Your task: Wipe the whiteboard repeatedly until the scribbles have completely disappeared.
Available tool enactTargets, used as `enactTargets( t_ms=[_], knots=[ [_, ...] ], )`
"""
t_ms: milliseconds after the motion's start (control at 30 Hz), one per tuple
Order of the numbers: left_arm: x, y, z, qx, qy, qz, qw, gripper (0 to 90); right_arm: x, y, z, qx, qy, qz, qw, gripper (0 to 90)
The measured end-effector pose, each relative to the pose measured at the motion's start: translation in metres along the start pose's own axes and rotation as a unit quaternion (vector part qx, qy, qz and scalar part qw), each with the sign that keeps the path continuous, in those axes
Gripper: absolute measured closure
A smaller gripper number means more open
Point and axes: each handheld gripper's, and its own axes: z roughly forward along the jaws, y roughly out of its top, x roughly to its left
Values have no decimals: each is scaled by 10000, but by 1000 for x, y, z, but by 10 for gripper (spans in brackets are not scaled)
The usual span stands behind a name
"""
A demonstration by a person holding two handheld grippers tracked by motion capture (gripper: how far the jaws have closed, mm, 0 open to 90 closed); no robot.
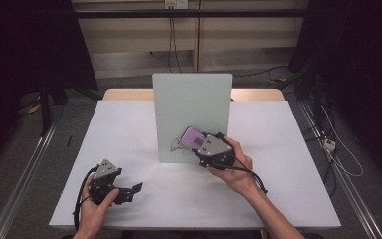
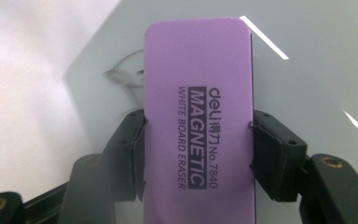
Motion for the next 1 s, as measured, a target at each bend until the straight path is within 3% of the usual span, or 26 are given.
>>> enactTargets(
  t_ms=[100,200,533,1000],
  knots=[
    [-2,0,1,-10,-5,-40,10000,55,-6,-1,-4,-44,-89,81,9999,417],
    [-2,0,1,-23,-19,-11,10000,55,-3,-2,-3,-38,-153,-34,9999,417],
    [-2,0,1,-17,-20,-3,10000,55,20,-5,10,62,8,-134,9999,417],
    [-2,0,1,-16,-11,-34,10000,55,40,-5,25,346,487,-292,9978,417]
  ],
)
